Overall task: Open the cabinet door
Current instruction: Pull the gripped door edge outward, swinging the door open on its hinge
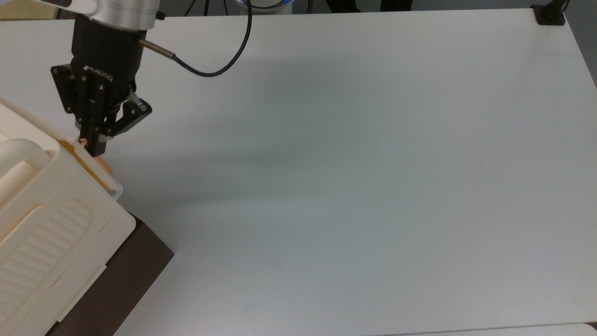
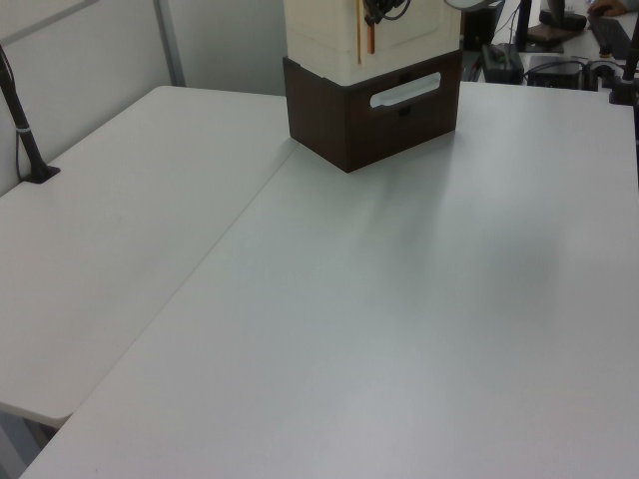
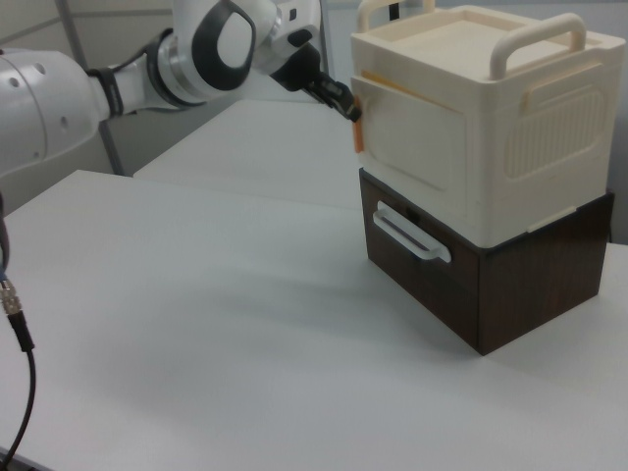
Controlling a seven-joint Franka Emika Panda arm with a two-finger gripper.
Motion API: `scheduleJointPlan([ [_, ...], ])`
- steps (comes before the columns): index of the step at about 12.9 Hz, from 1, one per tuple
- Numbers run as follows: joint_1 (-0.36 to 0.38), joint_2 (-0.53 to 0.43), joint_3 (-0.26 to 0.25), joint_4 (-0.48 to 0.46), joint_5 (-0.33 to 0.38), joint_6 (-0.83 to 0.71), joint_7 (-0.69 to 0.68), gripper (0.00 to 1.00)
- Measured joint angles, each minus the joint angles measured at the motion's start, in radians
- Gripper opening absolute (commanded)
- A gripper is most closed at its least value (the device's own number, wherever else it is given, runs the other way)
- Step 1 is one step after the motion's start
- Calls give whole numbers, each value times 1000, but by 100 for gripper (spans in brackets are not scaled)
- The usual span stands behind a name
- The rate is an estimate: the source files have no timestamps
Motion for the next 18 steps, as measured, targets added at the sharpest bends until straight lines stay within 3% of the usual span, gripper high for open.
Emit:
scheduleJointPlan([
  [1, 2, -15, 2, -7, 15, -32, -13, 31],
  [2, 6, -31, 2, -15, 32, -66, -35, 99],
  [7, 46, -110, 6, -67, 169, -421, -195, 100],
  [10, 86, -161, 11, -66, 222, -526, -236, 100],
  [14, 85, -177, 11, -37, 241, -477, -238, 100],
  [18, 73, -177, 7, -16, 245, -253, -204, 100],
])
